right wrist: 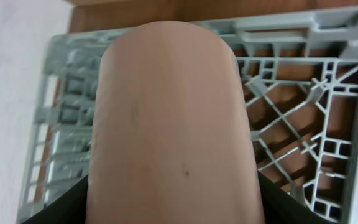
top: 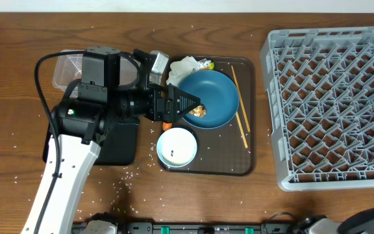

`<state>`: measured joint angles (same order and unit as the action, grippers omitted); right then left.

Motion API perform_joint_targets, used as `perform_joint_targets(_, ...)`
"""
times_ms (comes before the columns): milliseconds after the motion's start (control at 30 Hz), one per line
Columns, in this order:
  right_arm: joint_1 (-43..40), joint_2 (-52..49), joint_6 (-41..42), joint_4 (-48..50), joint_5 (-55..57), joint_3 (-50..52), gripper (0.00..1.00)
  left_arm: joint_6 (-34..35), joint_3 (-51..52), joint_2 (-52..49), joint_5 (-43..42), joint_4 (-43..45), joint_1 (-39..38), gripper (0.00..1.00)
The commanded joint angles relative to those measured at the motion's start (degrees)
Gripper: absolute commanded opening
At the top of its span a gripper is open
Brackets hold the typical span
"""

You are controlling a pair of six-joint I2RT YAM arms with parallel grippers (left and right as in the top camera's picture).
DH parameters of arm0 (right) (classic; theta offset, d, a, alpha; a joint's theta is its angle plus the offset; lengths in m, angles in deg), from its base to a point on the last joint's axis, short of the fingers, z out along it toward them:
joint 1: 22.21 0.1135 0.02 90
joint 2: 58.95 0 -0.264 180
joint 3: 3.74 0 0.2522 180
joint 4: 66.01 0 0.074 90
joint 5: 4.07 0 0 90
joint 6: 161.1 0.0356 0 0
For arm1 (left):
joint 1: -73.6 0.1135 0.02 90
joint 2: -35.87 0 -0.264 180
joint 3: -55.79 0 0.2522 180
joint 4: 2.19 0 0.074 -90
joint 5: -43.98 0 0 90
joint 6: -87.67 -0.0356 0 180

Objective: Sort waste into correct bins and load items into the dishwasher rack

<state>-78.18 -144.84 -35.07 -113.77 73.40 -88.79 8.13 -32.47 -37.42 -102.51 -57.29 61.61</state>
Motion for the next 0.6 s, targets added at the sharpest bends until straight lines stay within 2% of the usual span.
perform_joint_targets(0,-1.33,-3.58,3.56,1.14,-3.19,-0.5,0.56,-0.81,-0.17,-0.02,0.7,0.0,0.31,0.98)
perform_joint_targets(200,-2.54,-8.37,4.9,1.44,-4.66,-0.5,0.56,-0.81,0.24,-0.02,0.7,-0.24,0.28,0.98)
perform_joint_targets(567,-5.81,-9.22,5.86,2.29,-5.6,-0.5,0.73,-0.81,0.28,-0.02,0.7,-0.22,0.31,0.98)
